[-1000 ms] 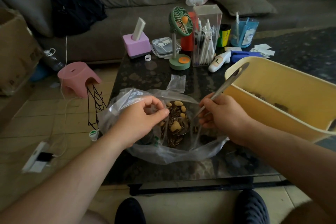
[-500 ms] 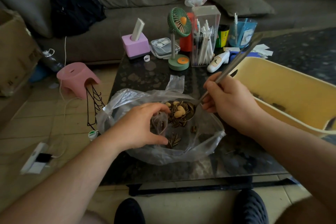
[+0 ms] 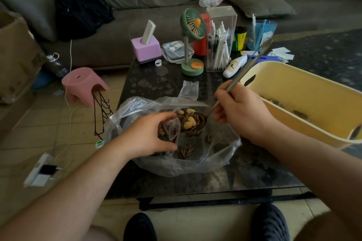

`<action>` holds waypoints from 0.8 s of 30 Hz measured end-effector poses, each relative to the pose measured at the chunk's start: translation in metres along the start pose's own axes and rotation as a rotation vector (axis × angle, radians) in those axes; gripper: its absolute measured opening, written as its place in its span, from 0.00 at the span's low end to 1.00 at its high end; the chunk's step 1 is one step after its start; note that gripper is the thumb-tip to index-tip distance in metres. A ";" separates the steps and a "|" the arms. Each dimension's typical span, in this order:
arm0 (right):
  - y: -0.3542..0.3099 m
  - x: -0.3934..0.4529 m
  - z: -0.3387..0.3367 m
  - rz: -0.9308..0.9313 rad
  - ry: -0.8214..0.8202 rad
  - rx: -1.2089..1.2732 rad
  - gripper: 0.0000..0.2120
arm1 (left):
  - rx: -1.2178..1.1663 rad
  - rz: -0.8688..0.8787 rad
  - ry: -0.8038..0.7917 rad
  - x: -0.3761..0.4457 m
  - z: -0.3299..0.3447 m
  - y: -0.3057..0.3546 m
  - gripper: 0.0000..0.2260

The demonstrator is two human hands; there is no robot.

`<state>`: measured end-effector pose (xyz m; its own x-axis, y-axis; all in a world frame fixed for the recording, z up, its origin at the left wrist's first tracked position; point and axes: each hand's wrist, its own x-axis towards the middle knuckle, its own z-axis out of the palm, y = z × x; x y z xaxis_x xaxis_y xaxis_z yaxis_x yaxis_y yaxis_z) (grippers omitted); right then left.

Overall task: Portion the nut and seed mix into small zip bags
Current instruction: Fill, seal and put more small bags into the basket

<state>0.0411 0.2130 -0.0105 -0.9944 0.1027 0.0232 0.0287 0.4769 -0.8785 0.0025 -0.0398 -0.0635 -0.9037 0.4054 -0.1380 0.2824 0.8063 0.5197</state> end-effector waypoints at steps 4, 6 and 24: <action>-0.001 0.000 0.000 0.001 0.000 0.000 0.08 | -0.068 -0.035 -0.009 0.000 -0.003 -0.002 0.37; -0.002 0.000 0.001 -0.005 -0.001 0.000 0.09 | -0.087 -0.049 -0.004 0.002 -0.002 -0.001 0.33; -0.003 0.000 0.011 -0.509 0.070 -0.286 0.05 | -0.172 -0.130 0.206 0.014 0.015 0.016 0.28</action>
<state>0.0395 0.2021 -0.0130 -0.8814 -0.1485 0.4484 -0.4150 0.6968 -0.5849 -0.0013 -0.0149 -0.0703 -0.9799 0.1939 -0.0478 0.1176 0.7537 0.6466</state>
